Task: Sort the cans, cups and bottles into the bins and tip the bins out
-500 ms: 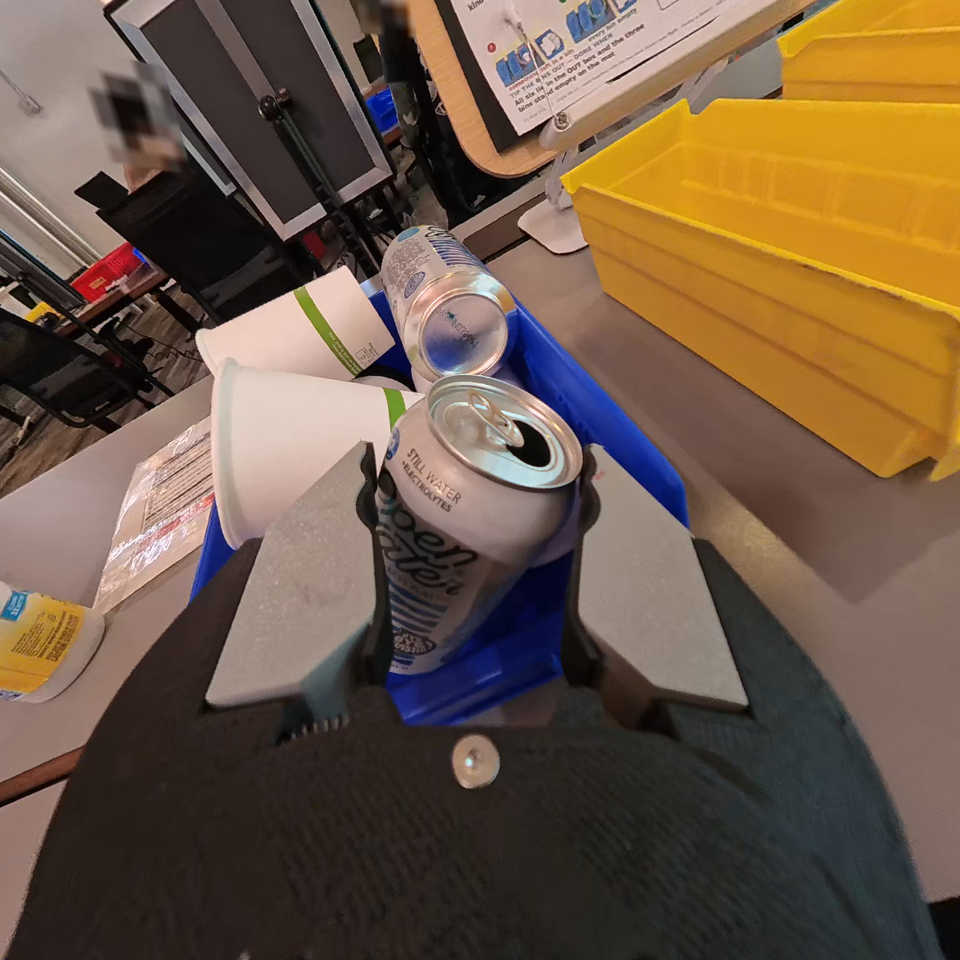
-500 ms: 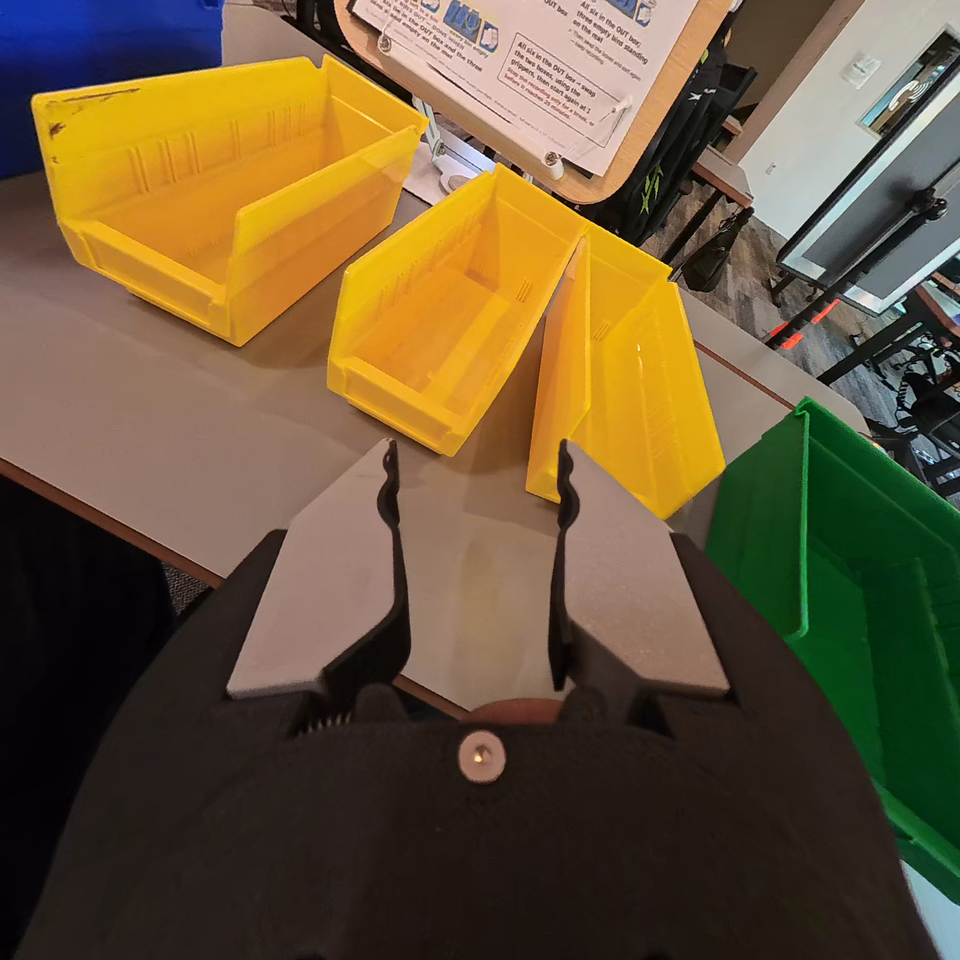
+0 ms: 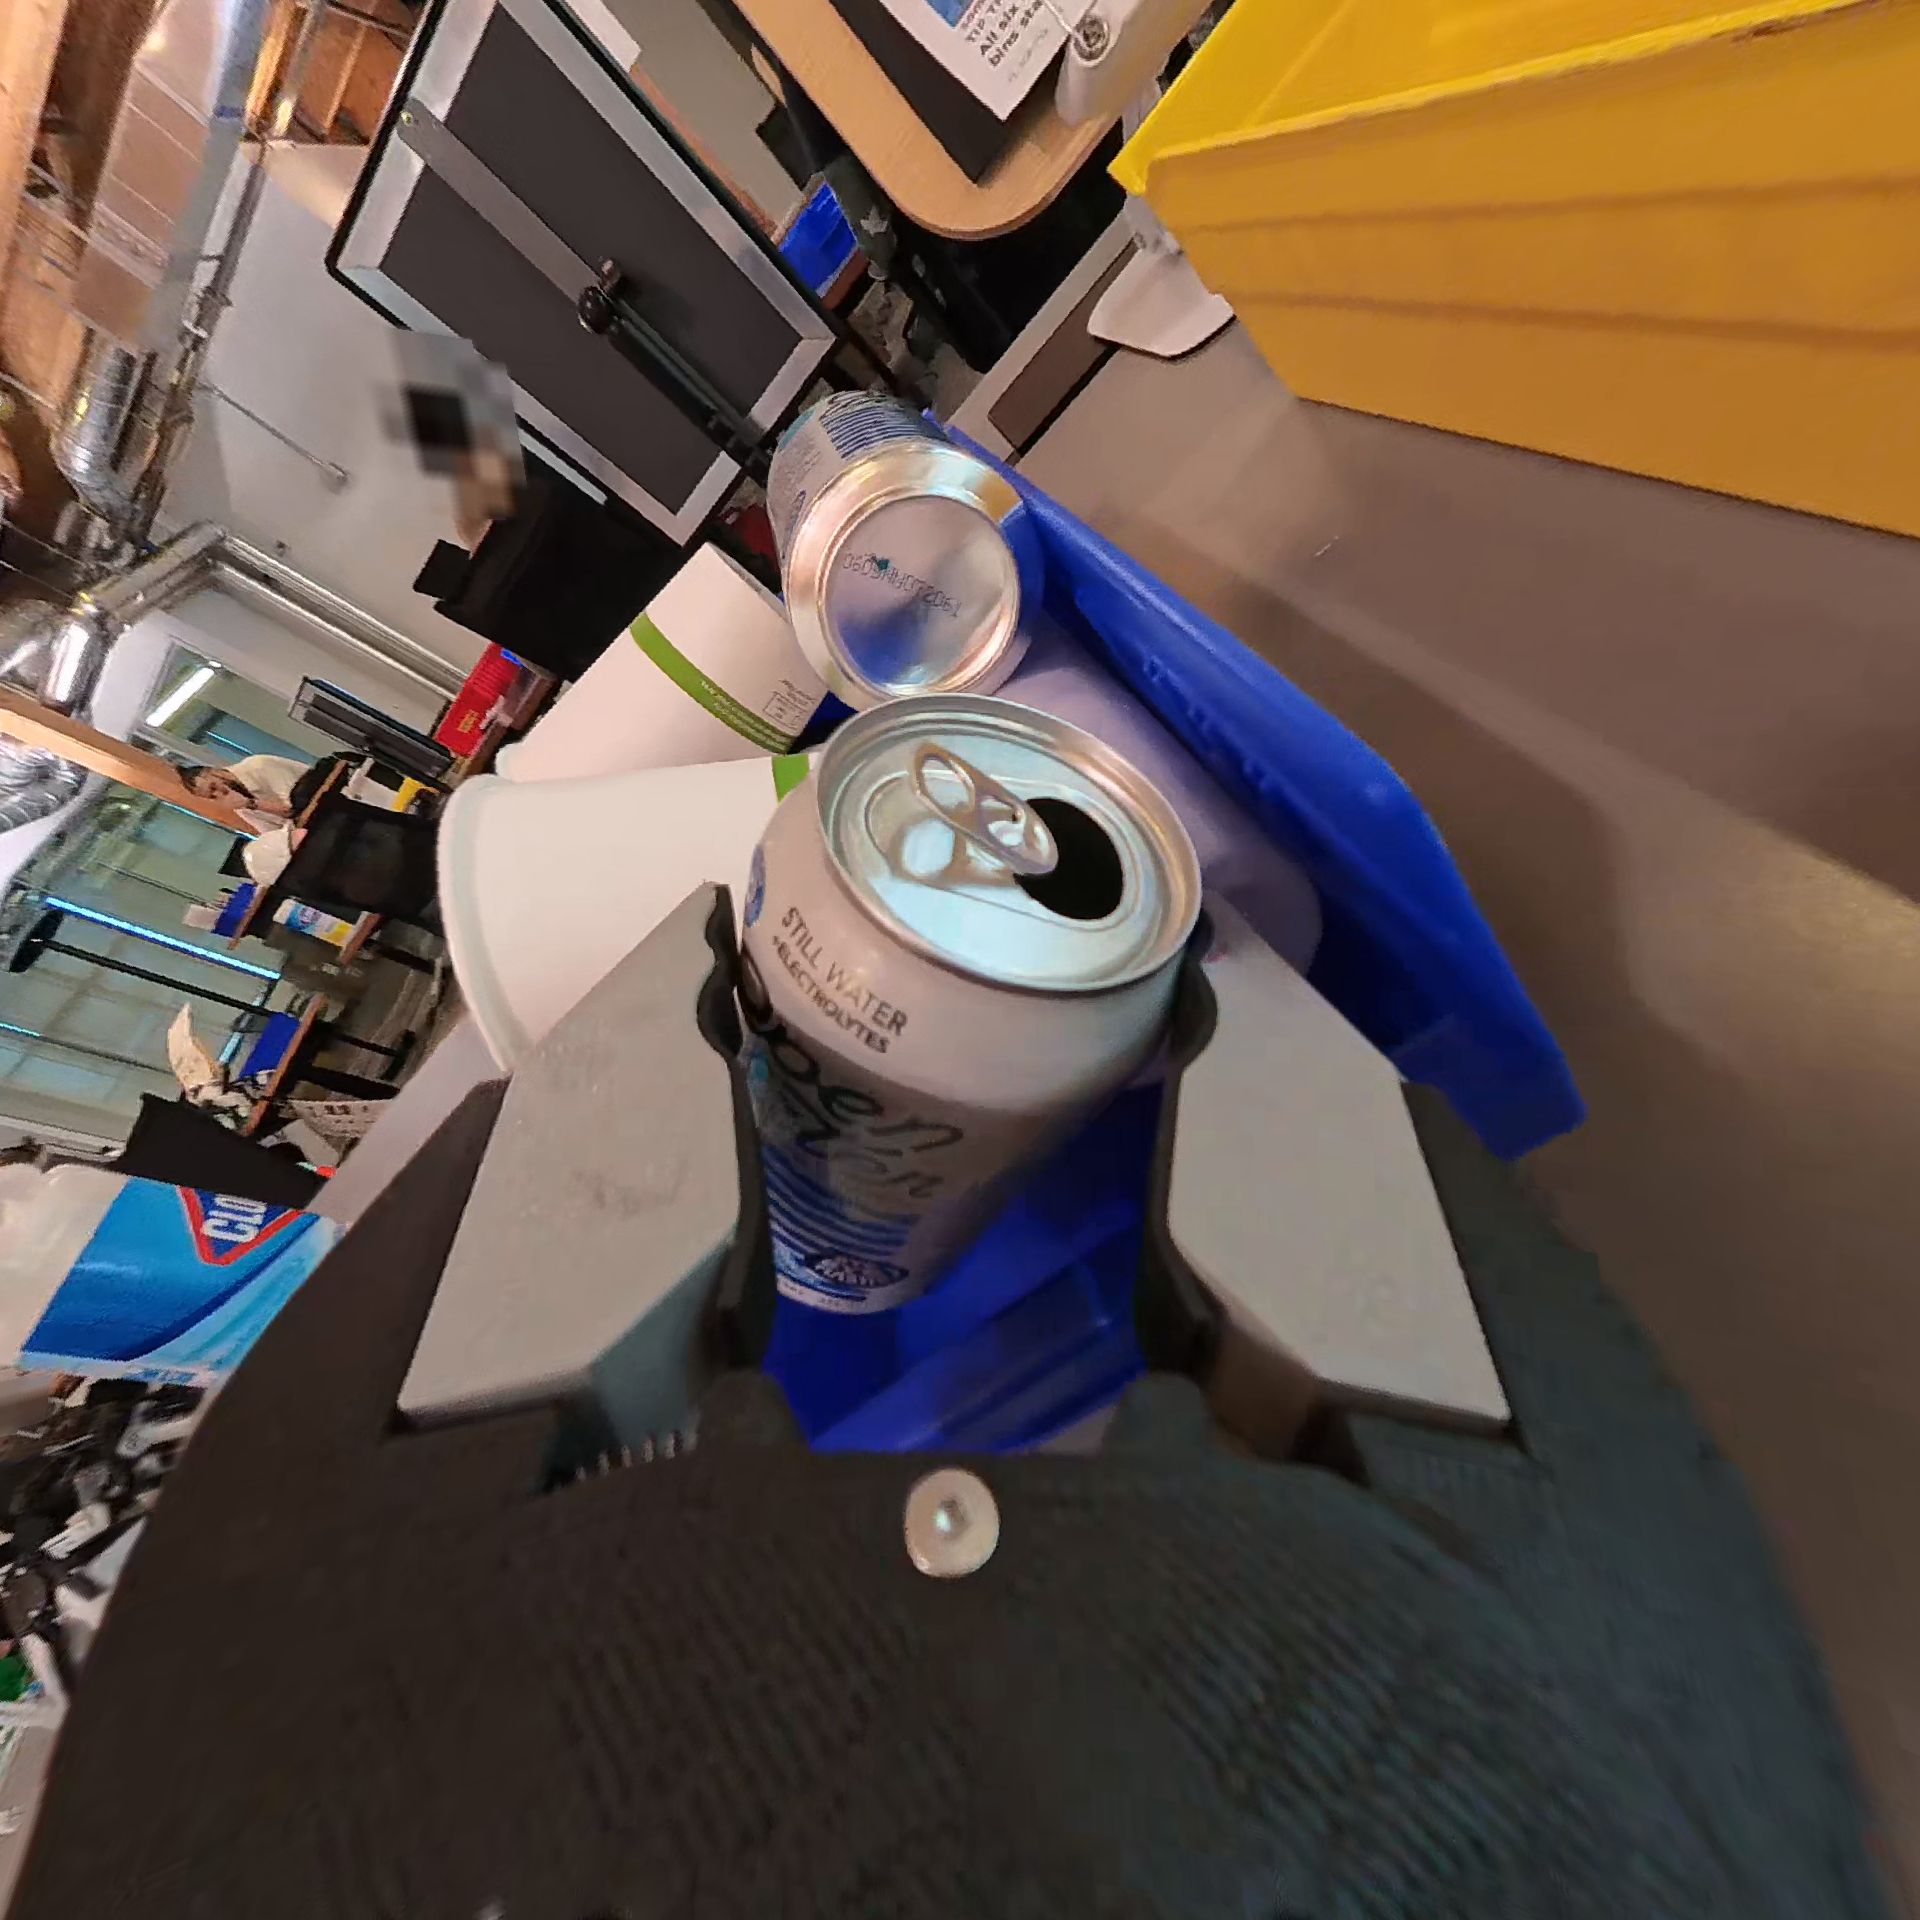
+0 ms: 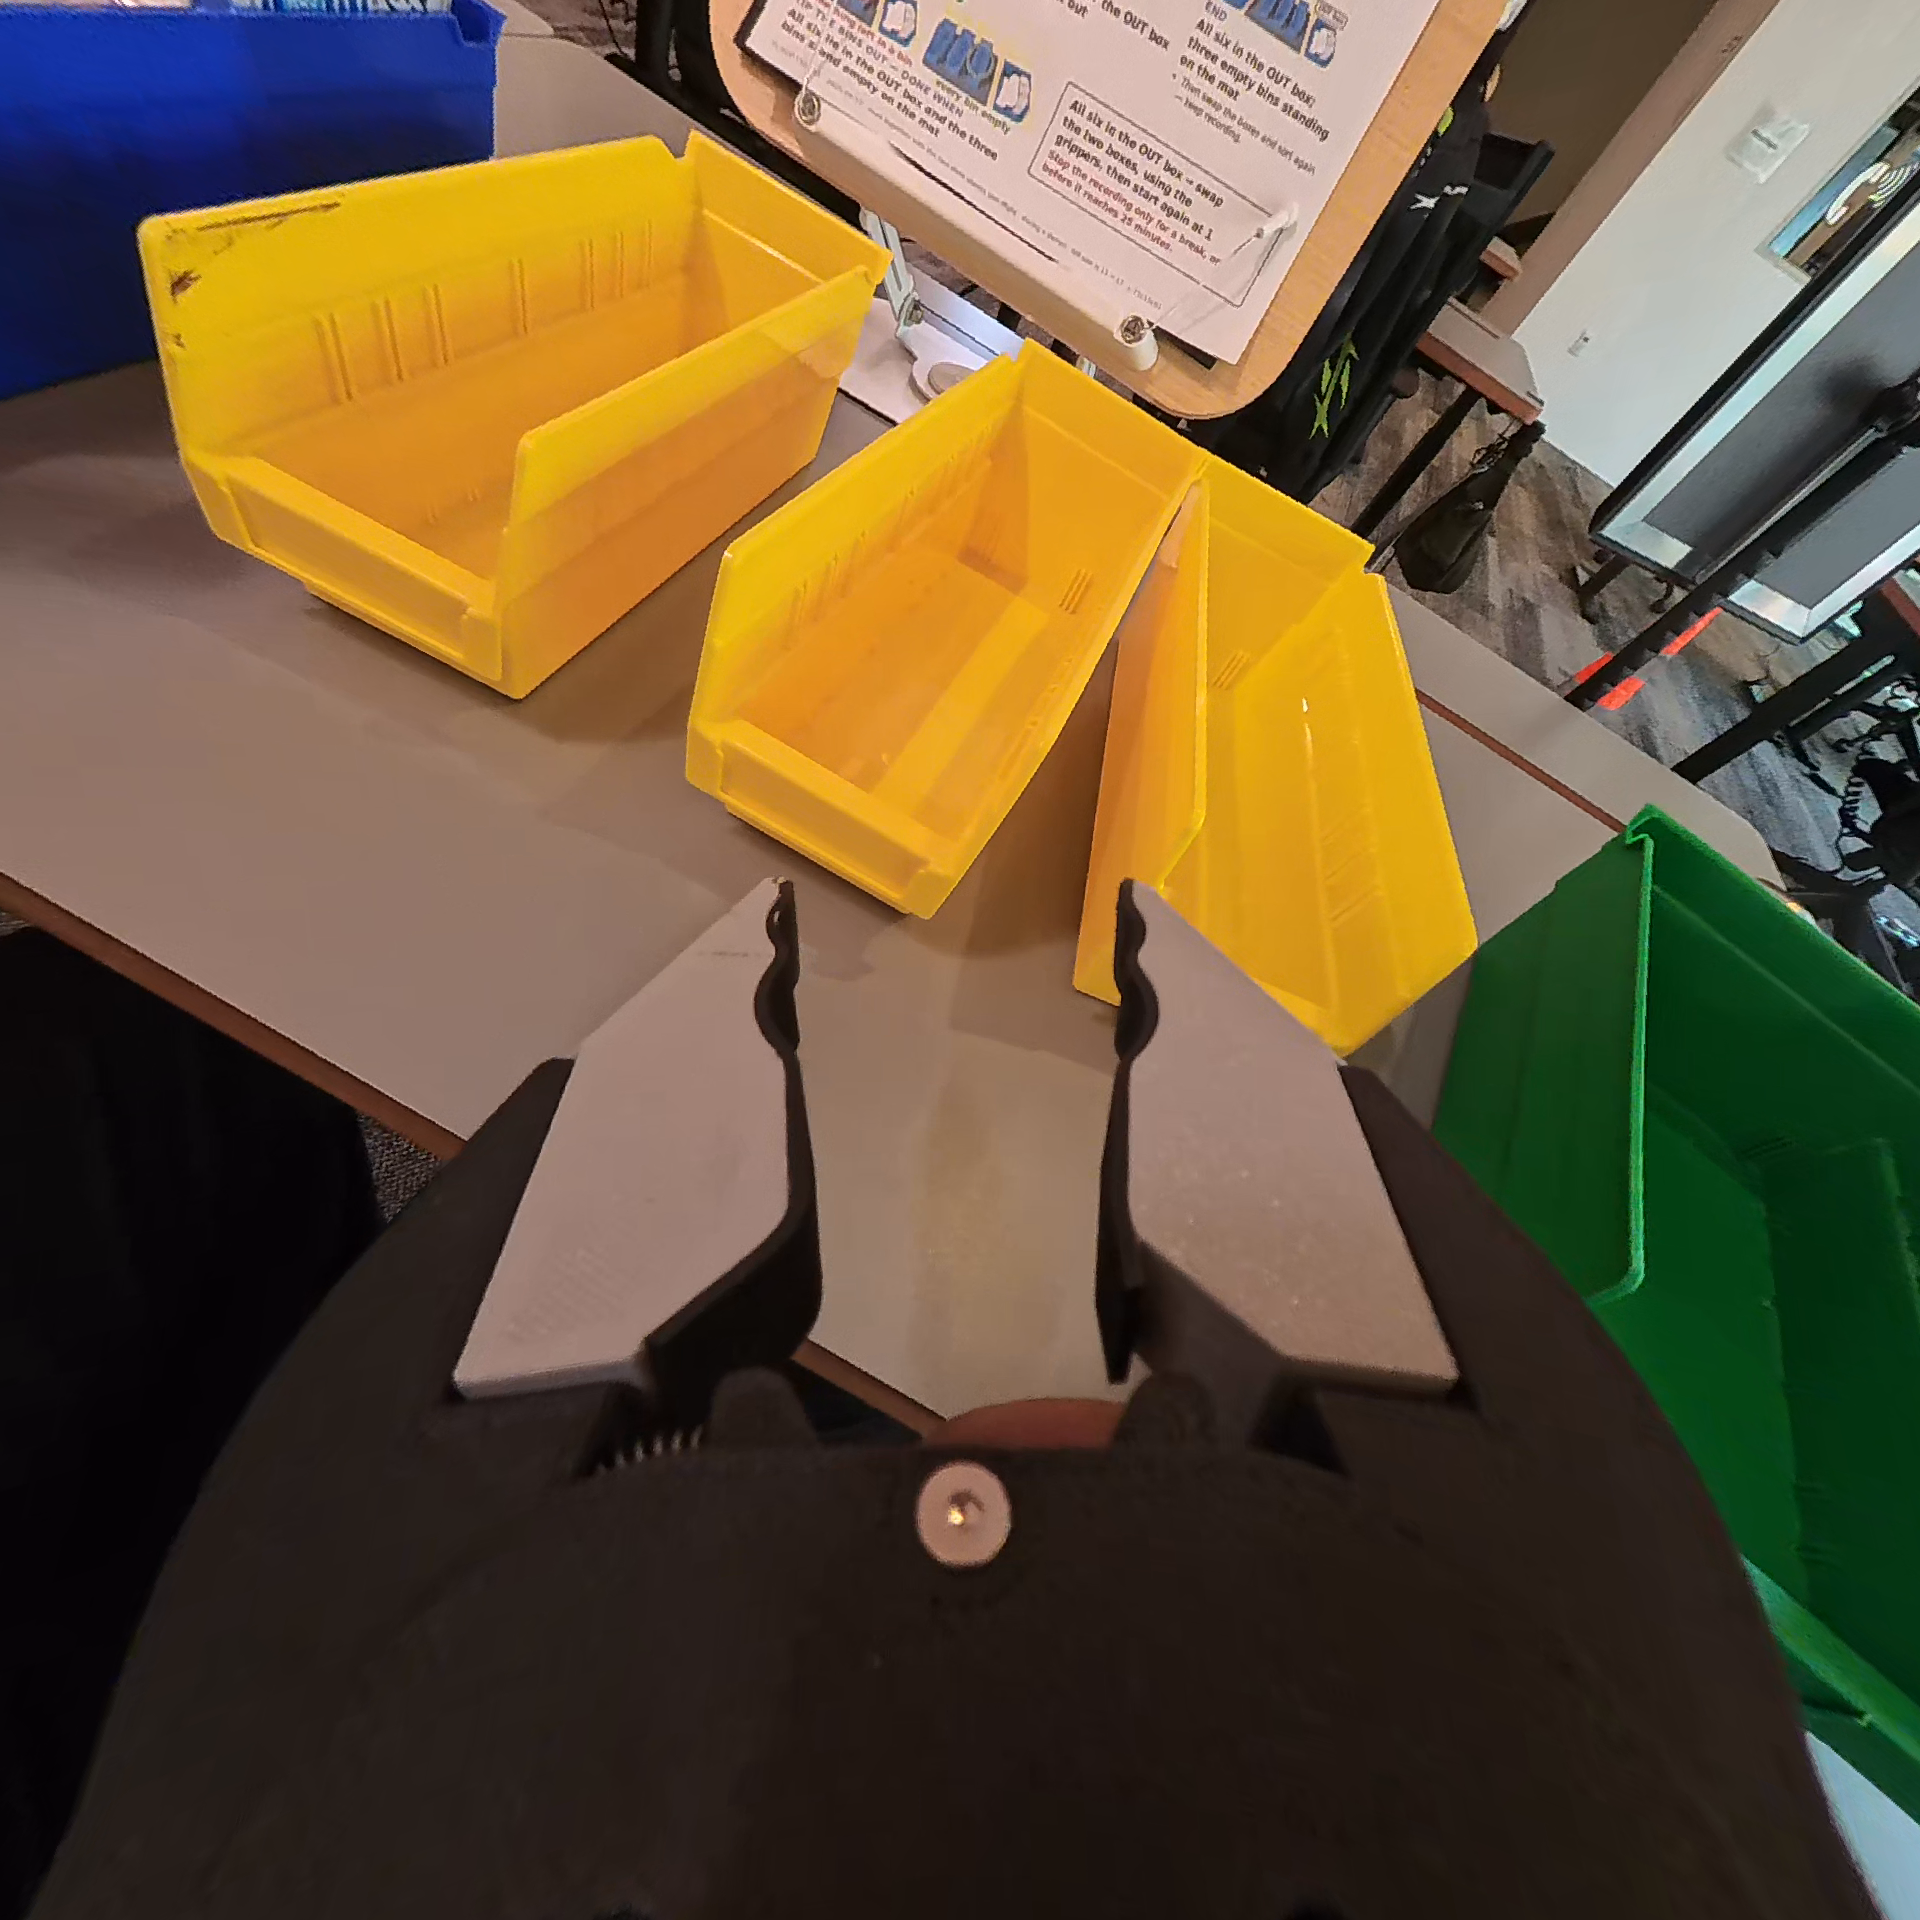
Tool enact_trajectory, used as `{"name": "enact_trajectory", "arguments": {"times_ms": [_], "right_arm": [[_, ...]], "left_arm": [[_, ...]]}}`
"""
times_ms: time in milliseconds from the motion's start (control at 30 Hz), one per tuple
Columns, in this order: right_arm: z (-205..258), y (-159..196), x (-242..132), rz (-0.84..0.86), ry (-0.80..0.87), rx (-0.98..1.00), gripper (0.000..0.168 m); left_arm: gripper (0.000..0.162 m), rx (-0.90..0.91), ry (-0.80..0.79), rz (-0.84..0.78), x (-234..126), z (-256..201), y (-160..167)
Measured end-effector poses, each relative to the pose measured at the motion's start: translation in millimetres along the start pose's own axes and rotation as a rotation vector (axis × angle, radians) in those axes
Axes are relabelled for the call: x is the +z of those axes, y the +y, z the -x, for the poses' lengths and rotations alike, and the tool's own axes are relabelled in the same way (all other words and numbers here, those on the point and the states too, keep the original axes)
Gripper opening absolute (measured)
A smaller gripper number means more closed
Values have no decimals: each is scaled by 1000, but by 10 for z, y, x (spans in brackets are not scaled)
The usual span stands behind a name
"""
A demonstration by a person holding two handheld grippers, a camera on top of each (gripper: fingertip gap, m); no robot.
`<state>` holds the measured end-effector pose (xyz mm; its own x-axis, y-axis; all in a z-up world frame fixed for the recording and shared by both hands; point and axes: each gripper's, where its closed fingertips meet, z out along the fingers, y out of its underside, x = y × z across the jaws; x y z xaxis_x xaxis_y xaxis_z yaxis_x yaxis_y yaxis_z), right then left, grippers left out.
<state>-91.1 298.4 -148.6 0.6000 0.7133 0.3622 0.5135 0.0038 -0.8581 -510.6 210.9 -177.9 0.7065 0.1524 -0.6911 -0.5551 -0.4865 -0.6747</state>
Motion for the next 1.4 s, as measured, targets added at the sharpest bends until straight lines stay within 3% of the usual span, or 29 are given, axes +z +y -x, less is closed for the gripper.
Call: {"name": "enact_trajectory", "arguments": {"times_ms": [100, 267, 467, 800, 1033, 1233, 1400], "right_arm": [[9, -3, -4, -1, -6, 2, 60], [42, 16, 3, 9, -30, 11, 60], [140, 3, -19, -4, -120, 36, 65], [324, -71, -95, -47, -289, 109, 76], [544, -321, -293, -161, -449, 163, 84], [784, -597, -682, -288, -617, 143, 85], [915, -718, -924, -353, -659, 71, 87]], "left_arm": [[82, 73, -53, -2, 15, 41, -8], [81, 37, -65, -10, -20, 107, -81], [81, -187, -8, -94, -202, 295, -242], [80, -453, 234, -397, -771, 384, -877], [81, -480, 594, -598, -1293, -82, -1493], [80, -332, 861, -658, -1713, -770, -1906], [80, -287, 1020, -683, -1928, -1227, -2123]]}}
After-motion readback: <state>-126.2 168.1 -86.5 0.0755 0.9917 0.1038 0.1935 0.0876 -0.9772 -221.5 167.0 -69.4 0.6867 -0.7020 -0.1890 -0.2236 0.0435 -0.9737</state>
